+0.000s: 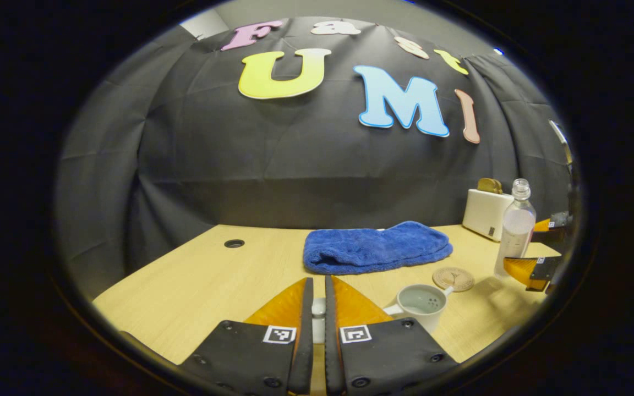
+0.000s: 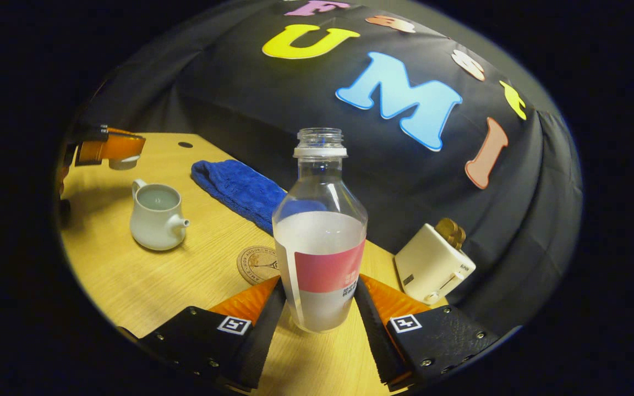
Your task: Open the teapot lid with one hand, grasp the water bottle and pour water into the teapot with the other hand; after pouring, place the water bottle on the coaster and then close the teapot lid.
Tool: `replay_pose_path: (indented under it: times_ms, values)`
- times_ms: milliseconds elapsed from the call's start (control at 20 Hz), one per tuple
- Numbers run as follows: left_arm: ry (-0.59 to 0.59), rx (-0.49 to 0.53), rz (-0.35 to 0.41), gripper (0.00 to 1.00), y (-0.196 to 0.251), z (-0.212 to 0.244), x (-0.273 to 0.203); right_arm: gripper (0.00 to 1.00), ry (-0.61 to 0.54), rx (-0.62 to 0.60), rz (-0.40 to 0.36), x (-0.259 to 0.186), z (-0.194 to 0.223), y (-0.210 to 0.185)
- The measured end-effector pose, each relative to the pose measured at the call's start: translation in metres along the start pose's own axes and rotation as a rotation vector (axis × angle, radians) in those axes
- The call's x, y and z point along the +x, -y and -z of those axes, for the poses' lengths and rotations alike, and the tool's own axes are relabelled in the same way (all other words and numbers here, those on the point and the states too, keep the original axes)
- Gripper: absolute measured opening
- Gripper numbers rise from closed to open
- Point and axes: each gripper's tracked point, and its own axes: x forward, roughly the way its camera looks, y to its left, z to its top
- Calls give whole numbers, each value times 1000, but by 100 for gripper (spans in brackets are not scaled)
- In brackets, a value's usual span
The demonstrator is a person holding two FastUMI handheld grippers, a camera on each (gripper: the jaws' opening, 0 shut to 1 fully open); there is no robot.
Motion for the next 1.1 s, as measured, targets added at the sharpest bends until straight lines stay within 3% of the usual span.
replay_pose_path:
  times_ms: [550, 1100]
  values:
    - [5, -10, -5, 15, -5, -1, 2, 77, 58, -506, 106, 26, -37, -7]
    - [4, -24, -7, 15, -10, -1, 1, 76, 134, -859, 209, 38, -57, -14]
